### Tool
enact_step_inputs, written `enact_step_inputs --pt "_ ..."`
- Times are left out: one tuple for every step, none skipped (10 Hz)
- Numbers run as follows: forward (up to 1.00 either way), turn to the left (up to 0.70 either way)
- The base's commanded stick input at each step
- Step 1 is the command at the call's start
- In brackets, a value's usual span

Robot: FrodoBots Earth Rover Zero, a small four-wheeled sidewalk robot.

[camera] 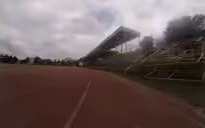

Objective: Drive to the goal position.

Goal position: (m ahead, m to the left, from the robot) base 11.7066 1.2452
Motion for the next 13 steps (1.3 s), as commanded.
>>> enact_step_inputs --pt "0.85 0.0" --pt "0.85 0.0" --pt "0.85 0.0" --pt "0.85 0.0" --pt "0.85 0.0" --pt "0.85 0.0" --pt "0.85 0.0" --pt "0.85 0.0" --pt "0.85 0.0" --pt "0.85 0.0" --pt "0.85 0.0" --pt "0.85 0.0" --pt "0.85 0.0"
